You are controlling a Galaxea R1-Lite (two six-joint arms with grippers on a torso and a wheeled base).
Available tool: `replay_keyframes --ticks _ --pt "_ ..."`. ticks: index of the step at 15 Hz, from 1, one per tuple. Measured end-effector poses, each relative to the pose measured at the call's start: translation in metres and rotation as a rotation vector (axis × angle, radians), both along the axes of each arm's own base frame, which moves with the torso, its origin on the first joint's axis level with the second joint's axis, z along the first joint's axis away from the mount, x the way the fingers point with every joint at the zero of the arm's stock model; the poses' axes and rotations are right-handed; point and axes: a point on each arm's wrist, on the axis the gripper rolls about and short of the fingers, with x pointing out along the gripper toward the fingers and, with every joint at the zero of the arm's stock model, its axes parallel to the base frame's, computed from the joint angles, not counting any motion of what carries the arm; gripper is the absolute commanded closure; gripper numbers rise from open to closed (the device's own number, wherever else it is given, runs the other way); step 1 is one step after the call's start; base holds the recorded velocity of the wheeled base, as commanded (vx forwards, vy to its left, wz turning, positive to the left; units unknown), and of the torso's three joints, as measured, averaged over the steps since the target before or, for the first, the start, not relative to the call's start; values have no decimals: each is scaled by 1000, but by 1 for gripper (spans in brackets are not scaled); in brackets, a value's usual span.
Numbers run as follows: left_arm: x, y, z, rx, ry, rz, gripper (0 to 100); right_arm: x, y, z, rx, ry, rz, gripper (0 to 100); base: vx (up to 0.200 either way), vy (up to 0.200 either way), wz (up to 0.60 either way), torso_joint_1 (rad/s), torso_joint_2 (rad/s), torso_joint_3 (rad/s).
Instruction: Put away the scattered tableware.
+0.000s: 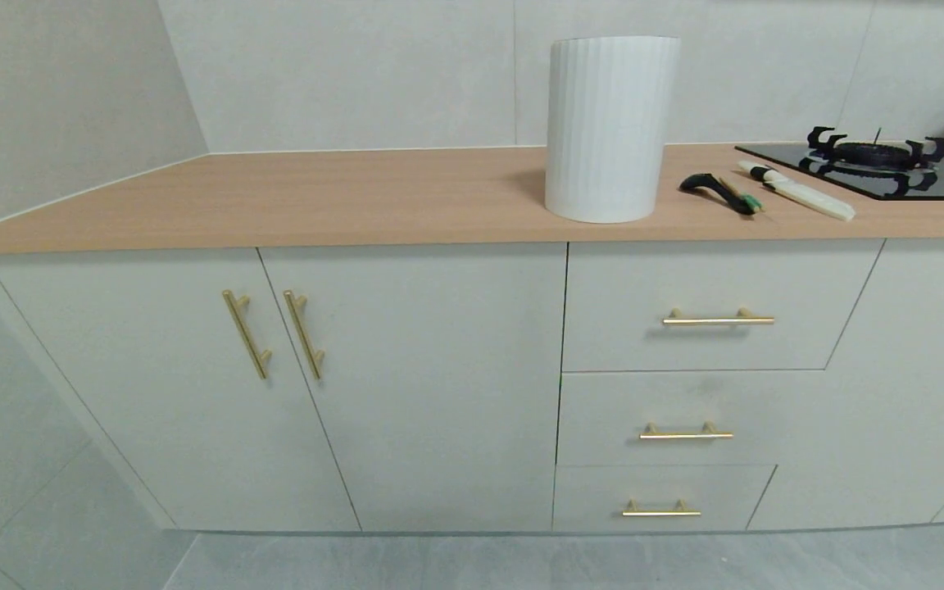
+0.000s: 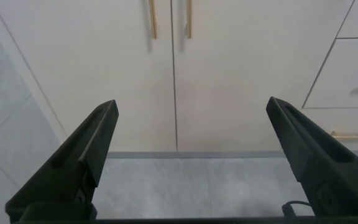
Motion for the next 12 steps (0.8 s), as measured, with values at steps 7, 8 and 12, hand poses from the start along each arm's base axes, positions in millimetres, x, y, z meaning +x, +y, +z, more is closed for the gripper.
replay_keyframes --ticks 7,8,12 --pt "0 0 0 1 0 0 0 0 0 0 0 -1 0 0 0 0 0 0 0 0" --pt "0 0 0 1 0 0 0 0 0 0 0 -1 0 0 0 -200 0 2 -2 12" --pt "0 0 0 1 0 0 0 0 0 0 0 0 -1 0 0 -50 0 -1 -1 1"
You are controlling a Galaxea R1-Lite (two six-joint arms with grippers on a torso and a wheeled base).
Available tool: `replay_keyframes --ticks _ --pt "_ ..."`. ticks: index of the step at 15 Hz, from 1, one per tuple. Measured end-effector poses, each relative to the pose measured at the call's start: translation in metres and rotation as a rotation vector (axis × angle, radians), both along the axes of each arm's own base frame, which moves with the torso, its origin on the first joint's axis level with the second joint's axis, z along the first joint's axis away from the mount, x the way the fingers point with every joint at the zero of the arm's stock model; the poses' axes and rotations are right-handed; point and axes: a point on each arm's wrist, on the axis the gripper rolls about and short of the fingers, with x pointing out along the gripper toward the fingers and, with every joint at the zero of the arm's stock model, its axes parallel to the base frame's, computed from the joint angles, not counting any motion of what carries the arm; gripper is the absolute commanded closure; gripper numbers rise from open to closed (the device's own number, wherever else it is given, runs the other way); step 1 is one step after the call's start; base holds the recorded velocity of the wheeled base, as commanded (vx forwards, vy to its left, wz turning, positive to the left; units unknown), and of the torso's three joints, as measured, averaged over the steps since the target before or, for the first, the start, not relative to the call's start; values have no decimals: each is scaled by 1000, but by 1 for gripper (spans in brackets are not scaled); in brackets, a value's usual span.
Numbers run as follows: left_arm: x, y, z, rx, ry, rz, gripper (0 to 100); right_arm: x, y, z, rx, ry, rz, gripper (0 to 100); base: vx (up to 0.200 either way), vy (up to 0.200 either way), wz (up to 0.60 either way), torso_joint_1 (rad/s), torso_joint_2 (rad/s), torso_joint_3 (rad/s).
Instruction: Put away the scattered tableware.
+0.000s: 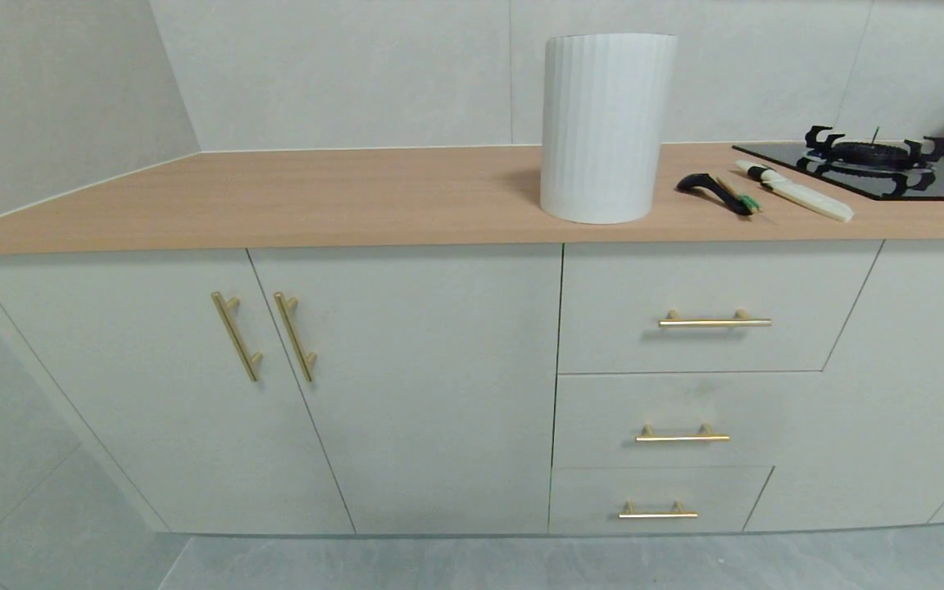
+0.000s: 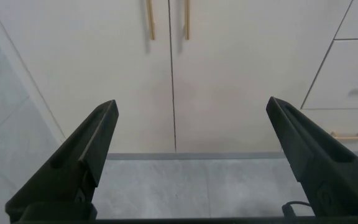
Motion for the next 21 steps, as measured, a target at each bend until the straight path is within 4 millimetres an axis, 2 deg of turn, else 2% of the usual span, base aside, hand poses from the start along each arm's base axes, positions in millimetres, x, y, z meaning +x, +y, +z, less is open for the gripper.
replay_keyframes --ticks 9,11,13,17,19,21 --pt "0 0 0 0 0 1 0 -1 0 3 1 -9 6 0 0 0 0 0 0 0" --pt "0 0 0 0 0 1 0 -6 0 28 32 -66 28 0 0 0 0 0 0 0" --pt "0 0 0 0 0 0 0 -3 0 49 42 -43 70 0 0 0 0 0 0 0" --pt "0 0 0 0 0 0 0 28 2 72 37 158 165 0 0 0 0 0 0 0" --pt "0 0 0 0 0 0 0 51 5 82 28 272 184 0 0 0 0 0 0 0" --pt "0 0 0 0 0 0 0 83 10 93 17 393 193 0 0 0 0 0 0 0"
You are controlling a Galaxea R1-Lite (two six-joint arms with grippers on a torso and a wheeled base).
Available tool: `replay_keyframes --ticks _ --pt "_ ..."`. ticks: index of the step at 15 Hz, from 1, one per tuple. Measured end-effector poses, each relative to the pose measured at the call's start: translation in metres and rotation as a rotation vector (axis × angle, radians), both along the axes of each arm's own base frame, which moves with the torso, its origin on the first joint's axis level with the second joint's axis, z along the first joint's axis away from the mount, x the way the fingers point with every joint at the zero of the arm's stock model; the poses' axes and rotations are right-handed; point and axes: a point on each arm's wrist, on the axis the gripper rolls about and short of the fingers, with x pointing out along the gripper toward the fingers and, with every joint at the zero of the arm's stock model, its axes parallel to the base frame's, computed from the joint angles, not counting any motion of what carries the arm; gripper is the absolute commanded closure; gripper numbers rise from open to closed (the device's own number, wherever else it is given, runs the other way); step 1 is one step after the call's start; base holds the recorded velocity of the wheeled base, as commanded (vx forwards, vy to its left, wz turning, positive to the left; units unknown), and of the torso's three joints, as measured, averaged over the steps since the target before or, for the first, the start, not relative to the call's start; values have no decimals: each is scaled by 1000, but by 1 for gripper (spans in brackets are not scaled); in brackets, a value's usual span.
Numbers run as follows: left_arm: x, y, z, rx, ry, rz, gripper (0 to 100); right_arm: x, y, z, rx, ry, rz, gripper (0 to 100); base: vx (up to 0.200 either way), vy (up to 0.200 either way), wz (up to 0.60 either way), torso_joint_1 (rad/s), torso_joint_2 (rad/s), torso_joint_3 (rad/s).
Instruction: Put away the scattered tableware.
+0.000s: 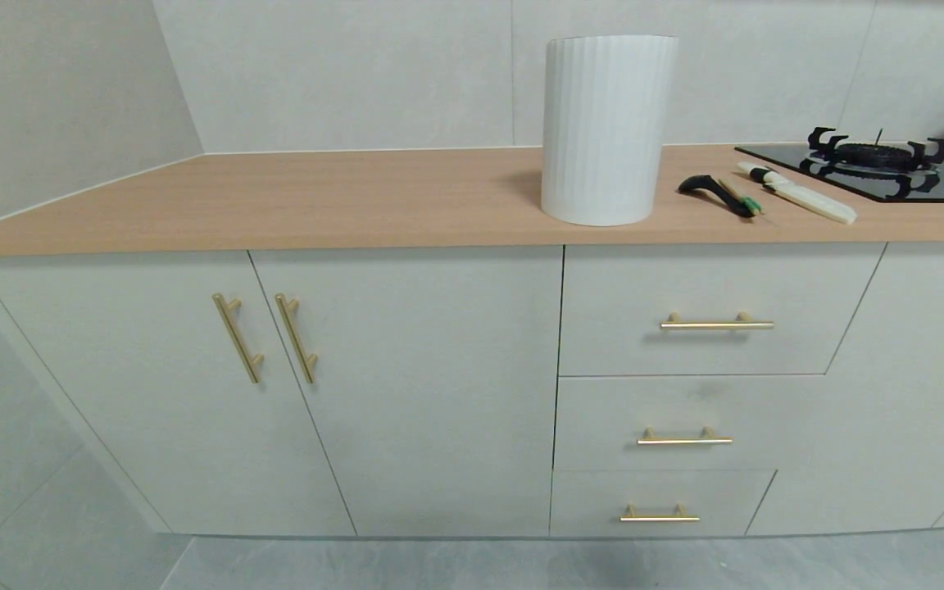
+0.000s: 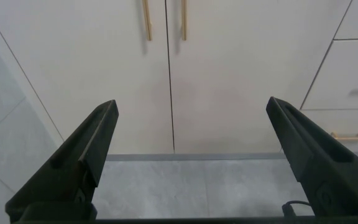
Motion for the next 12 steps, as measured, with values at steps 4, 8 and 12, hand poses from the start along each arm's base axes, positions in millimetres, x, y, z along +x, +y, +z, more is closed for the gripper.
replay_keyframes --ticks 4,8,12 --pt "0 0 0 0 0 1 0 81 13 4 -44 171 19 0 0 0 0 0 0 0" --pt "0 0 0 0 0 0 0 165 26 -26 -64 220 21 0 0 0 0 0 0 0" --pt "0 0 0 0 0 0 0 216 35 -76 -75 271 20 0 0 0 0 0 0 0"
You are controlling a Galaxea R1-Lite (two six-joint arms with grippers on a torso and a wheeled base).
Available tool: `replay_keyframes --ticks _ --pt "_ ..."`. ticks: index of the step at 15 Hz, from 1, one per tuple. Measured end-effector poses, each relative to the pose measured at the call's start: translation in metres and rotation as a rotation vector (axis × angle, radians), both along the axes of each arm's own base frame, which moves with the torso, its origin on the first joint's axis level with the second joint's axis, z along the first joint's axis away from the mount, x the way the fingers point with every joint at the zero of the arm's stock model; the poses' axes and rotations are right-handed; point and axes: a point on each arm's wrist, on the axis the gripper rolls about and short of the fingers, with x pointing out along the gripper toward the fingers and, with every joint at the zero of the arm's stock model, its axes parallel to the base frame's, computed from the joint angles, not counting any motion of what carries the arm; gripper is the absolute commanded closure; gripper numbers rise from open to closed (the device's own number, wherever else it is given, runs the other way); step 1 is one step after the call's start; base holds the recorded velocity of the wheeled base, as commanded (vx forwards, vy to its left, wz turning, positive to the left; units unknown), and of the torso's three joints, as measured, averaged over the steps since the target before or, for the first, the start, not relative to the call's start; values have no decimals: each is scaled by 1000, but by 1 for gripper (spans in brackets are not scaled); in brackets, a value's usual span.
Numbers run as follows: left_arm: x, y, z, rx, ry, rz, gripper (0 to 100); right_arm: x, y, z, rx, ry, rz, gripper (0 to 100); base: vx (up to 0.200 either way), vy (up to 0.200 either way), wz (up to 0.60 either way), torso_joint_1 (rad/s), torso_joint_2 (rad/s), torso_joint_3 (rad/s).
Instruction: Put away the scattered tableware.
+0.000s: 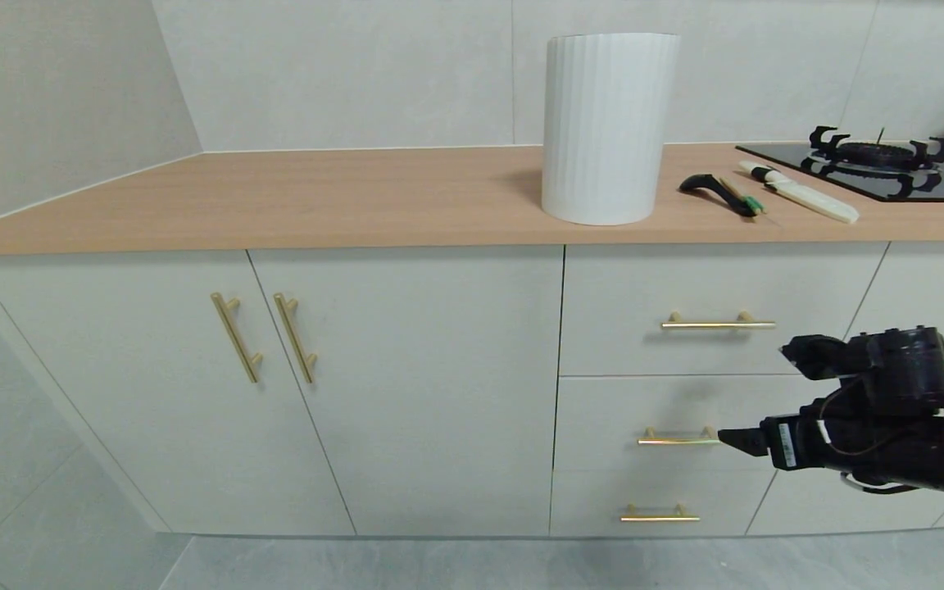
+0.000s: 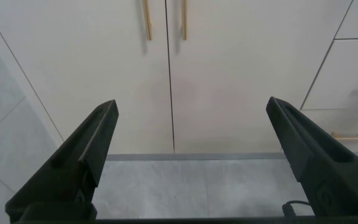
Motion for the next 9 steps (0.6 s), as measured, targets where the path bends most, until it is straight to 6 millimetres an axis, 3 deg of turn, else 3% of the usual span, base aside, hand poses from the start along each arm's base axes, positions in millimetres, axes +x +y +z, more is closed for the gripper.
replay_keyframes --ticks 4,9 --pt "0 0 0 0 0 0 0 34 4 -51 -3 -48 -47 0 0 0 0 0 0 0" --pt "0 0 0 0 0 0 0 54 5 -101 8 -100 -129 0 0 0 0 0 0 0"
